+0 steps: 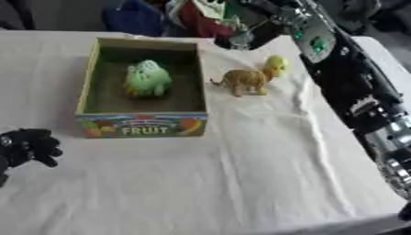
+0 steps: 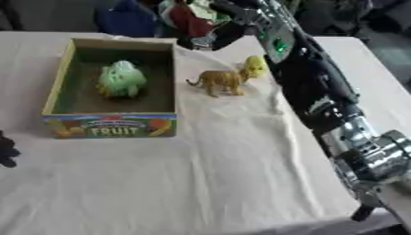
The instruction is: Pick up objects on the table and place them in the box.
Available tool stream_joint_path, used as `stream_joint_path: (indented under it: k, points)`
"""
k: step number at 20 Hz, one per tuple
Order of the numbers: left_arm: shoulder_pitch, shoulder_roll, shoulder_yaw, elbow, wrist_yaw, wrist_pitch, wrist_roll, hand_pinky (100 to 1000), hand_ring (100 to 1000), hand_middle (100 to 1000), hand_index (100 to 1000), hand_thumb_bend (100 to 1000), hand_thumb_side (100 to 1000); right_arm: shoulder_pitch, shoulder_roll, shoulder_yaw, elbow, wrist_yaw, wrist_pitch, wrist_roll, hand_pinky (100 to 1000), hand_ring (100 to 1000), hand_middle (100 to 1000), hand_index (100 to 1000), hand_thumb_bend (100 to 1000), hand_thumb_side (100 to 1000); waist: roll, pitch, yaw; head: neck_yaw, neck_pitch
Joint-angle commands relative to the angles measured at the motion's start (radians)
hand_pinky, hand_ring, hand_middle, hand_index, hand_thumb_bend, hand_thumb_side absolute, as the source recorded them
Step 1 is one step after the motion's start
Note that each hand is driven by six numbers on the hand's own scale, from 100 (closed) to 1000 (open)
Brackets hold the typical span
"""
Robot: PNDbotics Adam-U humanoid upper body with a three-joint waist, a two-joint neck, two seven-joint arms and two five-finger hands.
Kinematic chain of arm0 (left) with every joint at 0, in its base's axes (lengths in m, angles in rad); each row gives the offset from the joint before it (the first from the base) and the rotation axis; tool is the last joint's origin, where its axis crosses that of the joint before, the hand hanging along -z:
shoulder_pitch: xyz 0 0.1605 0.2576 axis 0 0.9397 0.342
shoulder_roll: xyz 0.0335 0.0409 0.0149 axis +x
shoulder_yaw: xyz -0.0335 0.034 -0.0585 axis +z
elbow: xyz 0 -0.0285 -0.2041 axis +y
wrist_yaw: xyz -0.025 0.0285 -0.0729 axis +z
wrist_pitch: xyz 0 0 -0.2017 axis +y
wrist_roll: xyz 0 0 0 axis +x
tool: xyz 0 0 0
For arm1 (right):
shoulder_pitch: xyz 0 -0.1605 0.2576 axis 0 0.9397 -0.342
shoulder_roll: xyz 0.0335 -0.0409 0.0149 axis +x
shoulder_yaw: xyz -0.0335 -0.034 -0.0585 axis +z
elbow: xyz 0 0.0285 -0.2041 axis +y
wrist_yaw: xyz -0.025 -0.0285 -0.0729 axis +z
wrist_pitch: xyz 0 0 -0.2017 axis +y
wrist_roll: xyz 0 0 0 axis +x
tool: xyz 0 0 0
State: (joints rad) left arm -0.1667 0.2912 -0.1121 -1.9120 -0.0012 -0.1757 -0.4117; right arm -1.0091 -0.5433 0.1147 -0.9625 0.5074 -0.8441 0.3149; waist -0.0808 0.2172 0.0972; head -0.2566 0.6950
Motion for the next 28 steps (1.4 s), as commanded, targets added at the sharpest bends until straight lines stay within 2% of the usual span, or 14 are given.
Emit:
stream_joint_path:
  k: [1,9,20,28]
  points:
    - [-0.002,0.021,0.013,-0.016,-0.007,-0.002,0.008,589,661,656,817,366,953,0.0,-0.062,-0.027,0.009,-0.033,-0.063,0.107,716,790,843,926,379,764,0.008,-0.012,-0.004,0.006,-0.018]
    - [0.0,0.019,0.013,-0.02,-0.011,-0.005,0.011,588,662,656,817,365,953,0.029,-0.078,-0.087,0.129,0.04,-0.063,0.135,715,791,834,914,312,834,0.02,-0.007,-0.006,0.008,-0.024]
    - [0.002,0.016,0.012,-0.02,-0.014,-0.006,0.011,586,662,657,817,362,959,0.061,-0.064,-0.11,0.219,0.195,-0.063,0.065,720,798,829,904,299,912,0.025,-0.005,-0.004,0.013,-0.028]
    - [0.005,0.014,0.009,-0.019,-0.018,-0.008,0.009,585,663,657,817,360,963,0.049,-0.034,-0.117,0.276,0.33,-0.063,0.003,725,803,834,904,317,941,0.031,-0.005,-0.002,0.01,-0.026]
